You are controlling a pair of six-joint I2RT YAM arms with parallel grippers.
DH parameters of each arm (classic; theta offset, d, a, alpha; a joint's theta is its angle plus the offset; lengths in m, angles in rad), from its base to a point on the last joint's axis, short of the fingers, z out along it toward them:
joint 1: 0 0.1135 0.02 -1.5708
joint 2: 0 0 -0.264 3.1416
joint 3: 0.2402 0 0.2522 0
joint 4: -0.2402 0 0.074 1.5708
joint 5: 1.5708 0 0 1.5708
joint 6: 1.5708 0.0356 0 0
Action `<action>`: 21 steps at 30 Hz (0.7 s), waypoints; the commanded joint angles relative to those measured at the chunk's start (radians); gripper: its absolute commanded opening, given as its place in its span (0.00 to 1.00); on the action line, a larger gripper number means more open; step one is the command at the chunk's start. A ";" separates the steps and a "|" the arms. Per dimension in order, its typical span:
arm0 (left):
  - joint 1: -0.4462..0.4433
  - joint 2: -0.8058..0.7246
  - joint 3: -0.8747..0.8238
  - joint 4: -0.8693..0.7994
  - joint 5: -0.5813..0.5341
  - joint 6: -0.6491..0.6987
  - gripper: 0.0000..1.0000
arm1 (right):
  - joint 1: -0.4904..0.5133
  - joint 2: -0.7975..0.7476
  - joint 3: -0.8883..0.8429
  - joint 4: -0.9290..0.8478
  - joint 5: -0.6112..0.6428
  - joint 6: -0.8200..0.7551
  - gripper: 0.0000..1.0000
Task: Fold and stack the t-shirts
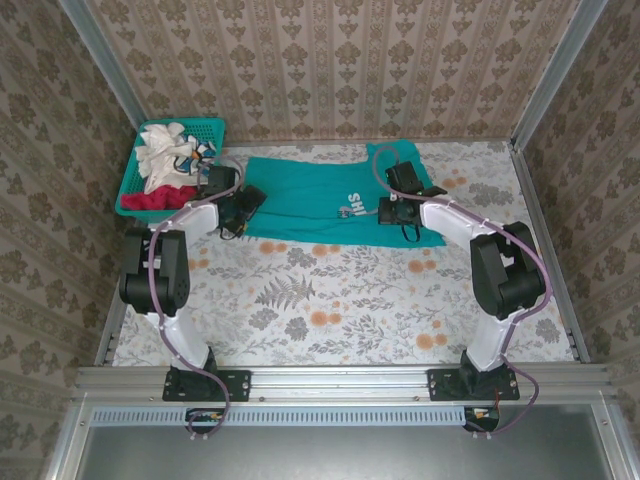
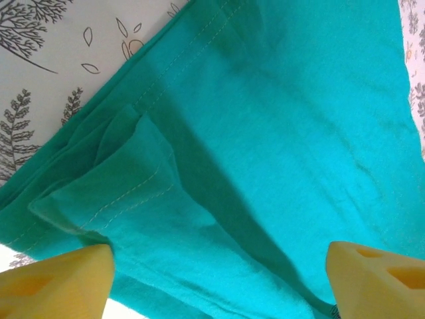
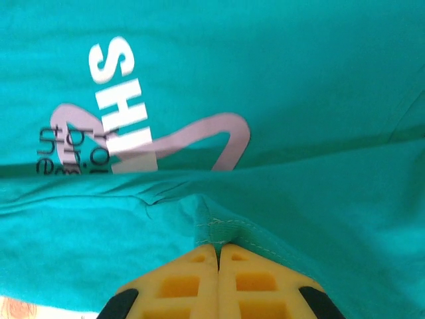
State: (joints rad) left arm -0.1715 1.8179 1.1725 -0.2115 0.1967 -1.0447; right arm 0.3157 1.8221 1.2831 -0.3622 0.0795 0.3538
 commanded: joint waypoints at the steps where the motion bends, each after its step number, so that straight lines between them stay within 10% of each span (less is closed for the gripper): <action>1: 0.012 0.044 0.044 0.003 -0.015 -0.012 0.77 | -0.009 0.023 0.042 0.012 0.018 -0.023 0.00; 12: 0.020 0.108 0.113 -0.012 -0.025 -0.028 0.39 | -0.019 0.023 0.021 0.019 0.008 -0.018 0.00; 21: 0.030 0.204 0.252 -0.034 -0.018 0.008 0.36 | -0.028 0.017 0.023 0.027 -0.012 -0.018 0.00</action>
State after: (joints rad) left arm -0.1474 1.9991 1.3865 -0.2001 0.1757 -1.0618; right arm 0.2920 1.8324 1.3014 -0.3424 0.0780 0.3428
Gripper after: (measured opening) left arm 0.357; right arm 0.047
